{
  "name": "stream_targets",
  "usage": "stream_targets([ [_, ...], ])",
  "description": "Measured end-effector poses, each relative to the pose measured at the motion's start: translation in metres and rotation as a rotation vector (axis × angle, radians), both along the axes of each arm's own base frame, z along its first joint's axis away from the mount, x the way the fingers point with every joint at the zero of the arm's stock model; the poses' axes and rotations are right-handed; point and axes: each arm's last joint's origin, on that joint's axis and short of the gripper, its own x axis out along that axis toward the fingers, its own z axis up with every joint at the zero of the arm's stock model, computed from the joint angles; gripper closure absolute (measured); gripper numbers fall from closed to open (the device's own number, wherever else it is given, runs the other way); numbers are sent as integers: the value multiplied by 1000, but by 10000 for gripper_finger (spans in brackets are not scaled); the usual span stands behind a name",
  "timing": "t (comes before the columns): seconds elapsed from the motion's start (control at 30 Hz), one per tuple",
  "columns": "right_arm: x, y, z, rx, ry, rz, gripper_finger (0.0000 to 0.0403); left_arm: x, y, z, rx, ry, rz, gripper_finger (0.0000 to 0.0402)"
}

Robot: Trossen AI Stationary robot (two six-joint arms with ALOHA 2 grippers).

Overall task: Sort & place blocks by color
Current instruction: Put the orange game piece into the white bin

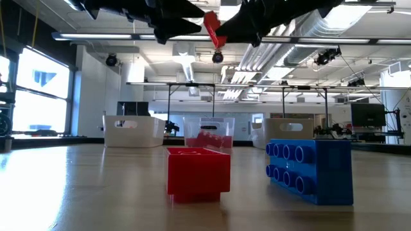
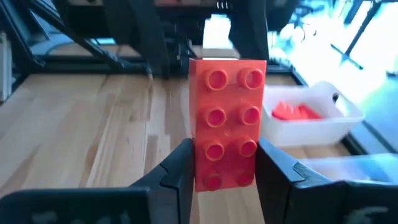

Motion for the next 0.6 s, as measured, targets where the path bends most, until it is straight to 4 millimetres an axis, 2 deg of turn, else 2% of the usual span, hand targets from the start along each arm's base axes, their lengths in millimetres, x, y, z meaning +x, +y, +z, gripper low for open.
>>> stream_targets([
  [0.6, 6, -1, 25, -39, -261, 43, 297, 2, -2, 18, 11, -183, -76, 149],
])
